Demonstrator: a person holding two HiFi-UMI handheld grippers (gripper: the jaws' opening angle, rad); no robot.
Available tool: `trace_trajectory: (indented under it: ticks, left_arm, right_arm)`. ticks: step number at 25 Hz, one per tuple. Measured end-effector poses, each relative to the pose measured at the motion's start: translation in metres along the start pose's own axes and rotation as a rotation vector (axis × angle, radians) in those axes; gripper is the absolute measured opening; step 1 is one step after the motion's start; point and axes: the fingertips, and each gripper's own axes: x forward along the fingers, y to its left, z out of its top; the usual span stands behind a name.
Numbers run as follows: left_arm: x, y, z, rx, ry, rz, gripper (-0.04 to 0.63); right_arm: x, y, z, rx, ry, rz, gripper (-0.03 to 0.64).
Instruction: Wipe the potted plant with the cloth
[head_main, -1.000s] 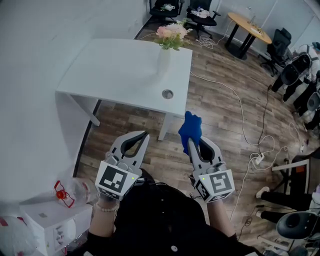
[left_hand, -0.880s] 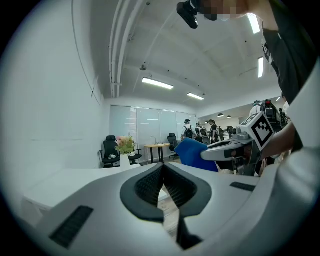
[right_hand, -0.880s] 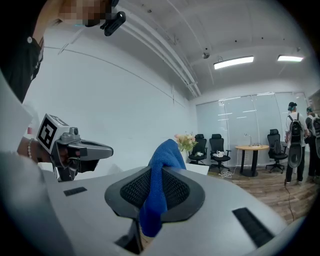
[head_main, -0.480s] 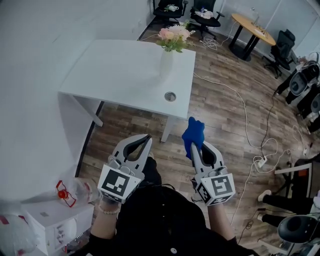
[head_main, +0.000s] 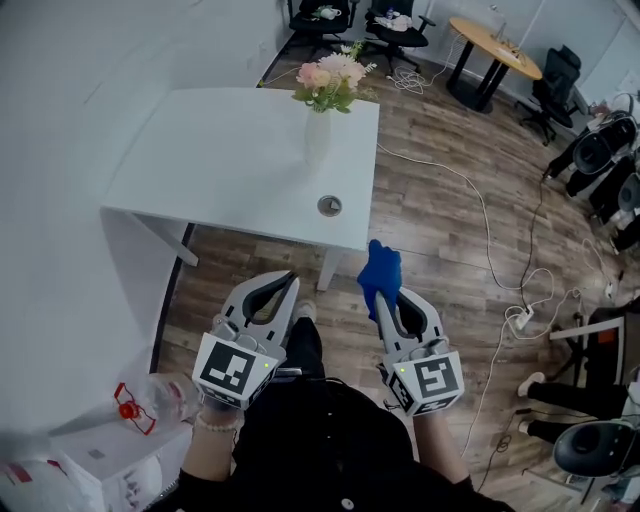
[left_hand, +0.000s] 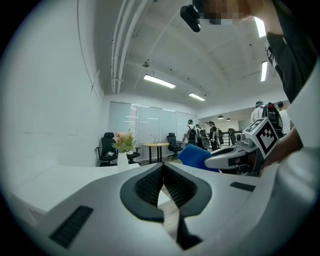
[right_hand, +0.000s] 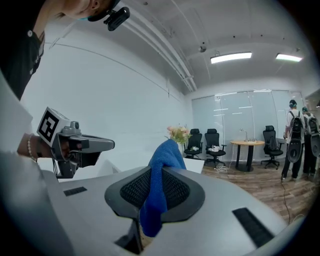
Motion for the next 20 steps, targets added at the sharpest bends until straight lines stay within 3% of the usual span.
trace_trajectory:
  ticks: [20]
  left_arm:
    - [0.135,0.111,0.015,0.015,0.006,-0.052,0.016]
  right_arm:
    - [0.133,-0.077,0.04,0.05,0.022,-0.058,0.074]
